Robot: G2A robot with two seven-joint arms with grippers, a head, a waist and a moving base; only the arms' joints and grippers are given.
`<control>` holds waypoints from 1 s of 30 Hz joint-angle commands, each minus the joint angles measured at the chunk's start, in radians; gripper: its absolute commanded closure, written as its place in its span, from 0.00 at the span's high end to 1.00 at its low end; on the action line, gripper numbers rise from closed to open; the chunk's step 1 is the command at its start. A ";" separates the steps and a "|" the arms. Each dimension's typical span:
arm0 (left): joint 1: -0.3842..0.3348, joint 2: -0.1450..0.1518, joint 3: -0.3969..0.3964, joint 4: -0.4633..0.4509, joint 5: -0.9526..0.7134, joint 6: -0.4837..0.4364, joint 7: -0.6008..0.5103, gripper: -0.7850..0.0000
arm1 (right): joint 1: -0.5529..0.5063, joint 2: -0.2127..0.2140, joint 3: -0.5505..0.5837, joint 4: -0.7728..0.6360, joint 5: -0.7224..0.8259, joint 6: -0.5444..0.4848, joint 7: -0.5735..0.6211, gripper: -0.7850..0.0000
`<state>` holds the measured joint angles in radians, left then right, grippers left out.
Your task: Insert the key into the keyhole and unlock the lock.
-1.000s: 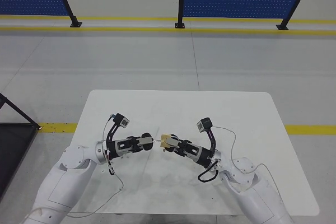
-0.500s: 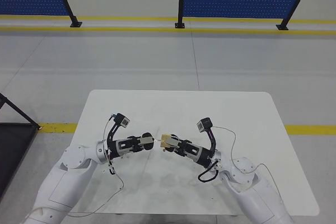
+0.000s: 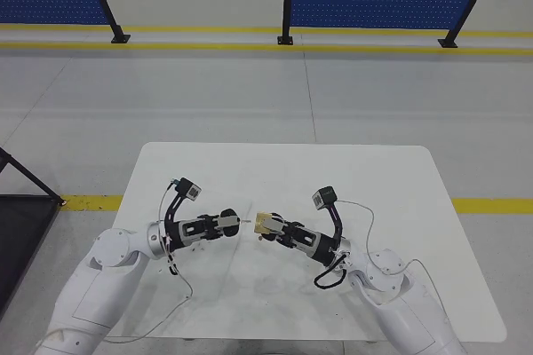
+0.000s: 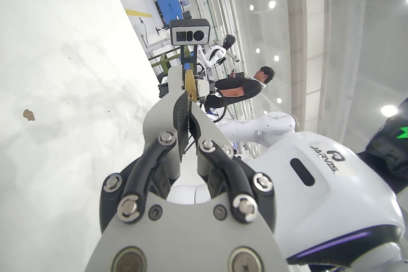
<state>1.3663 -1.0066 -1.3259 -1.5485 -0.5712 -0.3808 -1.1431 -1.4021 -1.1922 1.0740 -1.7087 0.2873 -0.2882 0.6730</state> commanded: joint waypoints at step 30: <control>-0.009 0.008 -0.068 0.033 0.260 -0.497 0.201 0.00 | 0.000 0.000 0.000 0.000 0.000 0.000 0.000 0.00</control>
<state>1.3594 -1.0021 -1.4019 -1.5083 -0.3847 -0.8380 -0.9911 -1.4021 -1.1922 1.0740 -1.7087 0.2873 -0.2882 0.6730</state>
